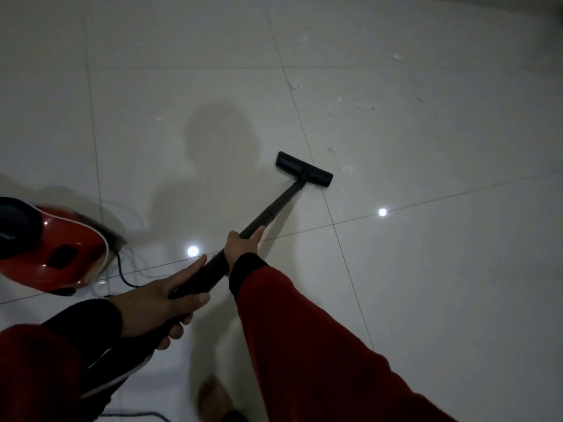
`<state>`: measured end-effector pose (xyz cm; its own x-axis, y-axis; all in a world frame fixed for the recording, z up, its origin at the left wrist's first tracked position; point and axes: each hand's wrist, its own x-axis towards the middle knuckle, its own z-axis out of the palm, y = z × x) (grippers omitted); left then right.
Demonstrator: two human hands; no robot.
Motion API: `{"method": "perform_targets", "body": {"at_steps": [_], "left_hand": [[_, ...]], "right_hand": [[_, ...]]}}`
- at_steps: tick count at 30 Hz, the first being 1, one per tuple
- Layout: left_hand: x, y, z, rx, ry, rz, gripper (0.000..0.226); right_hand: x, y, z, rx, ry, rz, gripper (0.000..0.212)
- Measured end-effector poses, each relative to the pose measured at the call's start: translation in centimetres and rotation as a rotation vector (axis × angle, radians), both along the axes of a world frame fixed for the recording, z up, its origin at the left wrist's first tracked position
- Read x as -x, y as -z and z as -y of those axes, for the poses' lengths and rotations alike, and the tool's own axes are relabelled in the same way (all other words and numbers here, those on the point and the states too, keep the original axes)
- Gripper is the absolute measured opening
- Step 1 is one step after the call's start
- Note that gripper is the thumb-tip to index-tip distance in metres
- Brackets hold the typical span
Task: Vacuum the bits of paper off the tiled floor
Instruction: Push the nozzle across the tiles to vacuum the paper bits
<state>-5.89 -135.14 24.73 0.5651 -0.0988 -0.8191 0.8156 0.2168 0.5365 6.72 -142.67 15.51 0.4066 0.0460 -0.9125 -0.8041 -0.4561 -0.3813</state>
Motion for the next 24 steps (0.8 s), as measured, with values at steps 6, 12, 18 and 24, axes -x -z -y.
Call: {"method": "perform_targets", "body": {"at_steps": [6, 12, 18, 24], "left_hand": [[3.9, -2.1, -1.0, -0.036, 0.003, -0.031, 0.101], [4.8, -3.0, -1.1, -0.056, 0.08, -0.108, 0.072], [3.5, -1.2, 1.4, -0.05, 0.162, -0.087, 0.071], [-0.9, 1.1, 5.7, -0.016, 0.151, -0.039, 0.072]], "right_hand": [[4.3, -2.7, 0.0, -0.027, 0.046, -0.038, 0.078], [6.6, -3.3, 0.1, -0.024, 0.082, -0.095, 0.074], [4.8, -2.2, 3.2, 0.007, 0.039, -0.046, 0.075], [-0.2, -2.4, 7.6, -0.009, -0.076, 0.054, 0.061]]}}
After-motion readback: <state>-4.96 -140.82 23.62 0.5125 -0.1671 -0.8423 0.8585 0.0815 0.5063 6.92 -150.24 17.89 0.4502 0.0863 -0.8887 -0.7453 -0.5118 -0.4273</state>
